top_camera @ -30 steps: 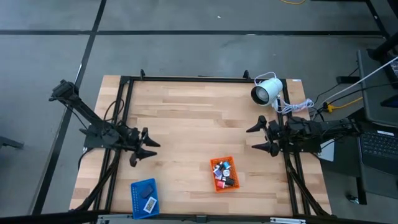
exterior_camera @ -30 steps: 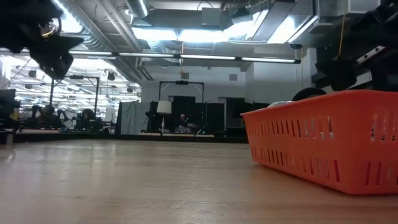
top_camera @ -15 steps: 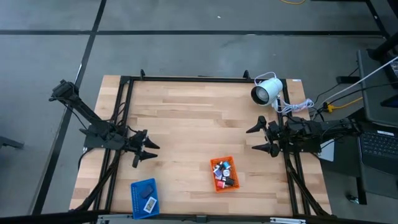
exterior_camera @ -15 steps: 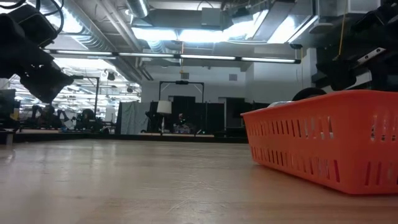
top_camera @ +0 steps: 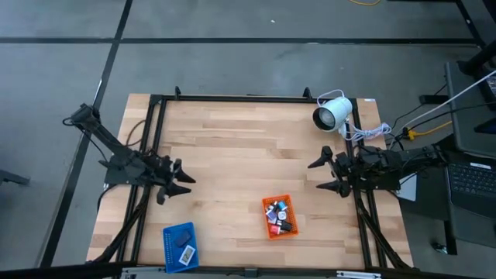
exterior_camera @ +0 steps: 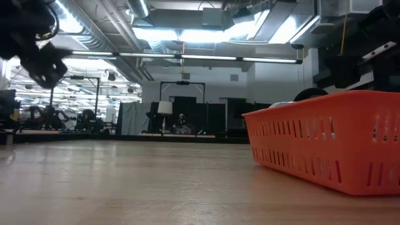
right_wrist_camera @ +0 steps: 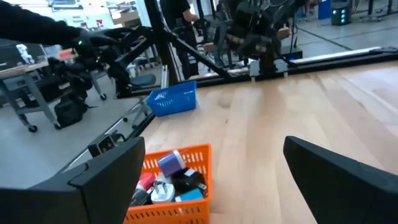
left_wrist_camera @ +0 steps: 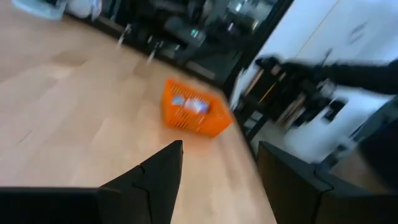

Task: Pick & Place Office items
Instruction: Return to Home Position

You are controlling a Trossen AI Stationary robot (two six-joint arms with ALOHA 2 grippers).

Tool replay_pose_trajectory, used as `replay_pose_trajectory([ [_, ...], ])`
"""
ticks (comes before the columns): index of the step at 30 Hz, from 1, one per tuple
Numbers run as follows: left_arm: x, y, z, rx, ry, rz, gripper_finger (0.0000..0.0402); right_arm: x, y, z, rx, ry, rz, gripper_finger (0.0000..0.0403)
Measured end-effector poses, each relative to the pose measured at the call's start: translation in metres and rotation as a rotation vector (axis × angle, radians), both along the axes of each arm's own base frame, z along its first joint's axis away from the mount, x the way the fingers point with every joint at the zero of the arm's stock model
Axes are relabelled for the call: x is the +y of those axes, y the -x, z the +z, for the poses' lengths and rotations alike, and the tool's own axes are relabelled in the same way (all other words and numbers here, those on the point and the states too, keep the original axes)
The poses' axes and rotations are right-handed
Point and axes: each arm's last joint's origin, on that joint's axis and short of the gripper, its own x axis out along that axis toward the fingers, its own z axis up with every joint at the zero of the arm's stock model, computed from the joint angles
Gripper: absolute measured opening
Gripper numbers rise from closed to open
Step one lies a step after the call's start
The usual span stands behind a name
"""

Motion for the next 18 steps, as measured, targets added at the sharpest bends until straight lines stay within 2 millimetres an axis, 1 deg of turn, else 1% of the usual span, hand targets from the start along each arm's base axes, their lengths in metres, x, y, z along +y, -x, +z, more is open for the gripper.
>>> replay_pose_trajectory([
  [4, 0.004, 0.004, 0.009, -0.075, 0.060, 0.002, 0.0207, 0.002, 0.001, 0.001, -0.016, -0.003, 0.022, 0.0388],
  [13, 0.013, 0.010, 0.013, -0.115, 0.088, 0.036, 0.0203, 0.005, 0.008, 0.008, -0.096, -0.021, 0.070, 0.0388],
  [18, 0.017, 0.015, 0.017, -0.164, 0.126, 0.038, 0.0205, 0.005, 0.008, 0.008, -0.095, -0.021, 0.069, 0.0388],
])
